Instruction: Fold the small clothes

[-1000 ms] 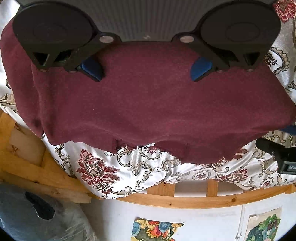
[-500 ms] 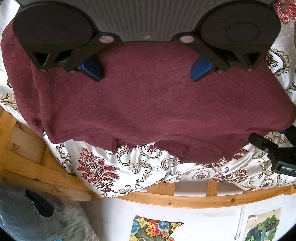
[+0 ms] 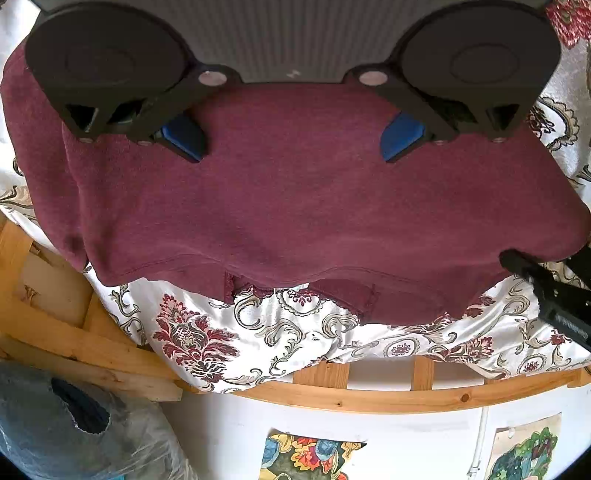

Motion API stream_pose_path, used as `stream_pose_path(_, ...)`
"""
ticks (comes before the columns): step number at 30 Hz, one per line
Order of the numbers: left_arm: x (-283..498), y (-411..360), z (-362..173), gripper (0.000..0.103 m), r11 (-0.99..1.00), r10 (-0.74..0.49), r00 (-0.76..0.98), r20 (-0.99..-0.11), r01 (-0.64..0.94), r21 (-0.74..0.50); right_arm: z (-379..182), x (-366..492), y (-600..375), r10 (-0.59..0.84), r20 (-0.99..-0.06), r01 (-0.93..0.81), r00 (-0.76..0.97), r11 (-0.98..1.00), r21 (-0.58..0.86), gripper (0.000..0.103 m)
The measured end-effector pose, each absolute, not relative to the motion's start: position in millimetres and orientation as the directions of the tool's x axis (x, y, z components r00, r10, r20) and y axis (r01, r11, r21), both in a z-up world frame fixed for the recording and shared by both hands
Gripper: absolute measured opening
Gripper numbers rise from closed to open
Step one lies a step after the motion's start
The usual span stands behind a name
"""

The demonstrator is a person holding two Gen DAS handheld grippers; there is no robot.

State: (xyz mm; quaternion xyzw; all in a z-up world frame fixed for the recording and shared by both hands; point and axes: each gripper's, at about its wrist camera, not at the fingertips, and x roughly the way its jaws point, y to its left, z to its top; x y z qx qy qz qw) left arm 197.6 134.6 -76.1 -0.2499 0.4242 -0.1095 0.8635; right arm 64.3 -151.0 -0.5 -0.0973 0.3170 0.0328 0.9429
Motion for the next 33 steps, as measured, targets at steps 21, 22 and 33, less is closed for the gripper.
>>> stream_pose_path(21,200,-44,86,0.014,0.841,-0.536,0.641,-0.549,0.464,-0.280,47,-1,-192,-0.031,-0.477,-0.038,0.878,0.990,-0.135,0.103)
stream_pose_path(22,199,-65,88,0.014,0.827,-0.549,0.625,-0.555,0.503,-0.251,48,-6,-194,-0.037,-0.476,-0.030,0.879,0.991,-0.134,0.103)
stream_pose_path(33,182,-179,22,0.015,0.732,-0.604,0.430,-0.671,0.632,-0.254,45,-47,-217,-0.072,-0.497,0.026,0.865,0.995,-0.099,0.103)
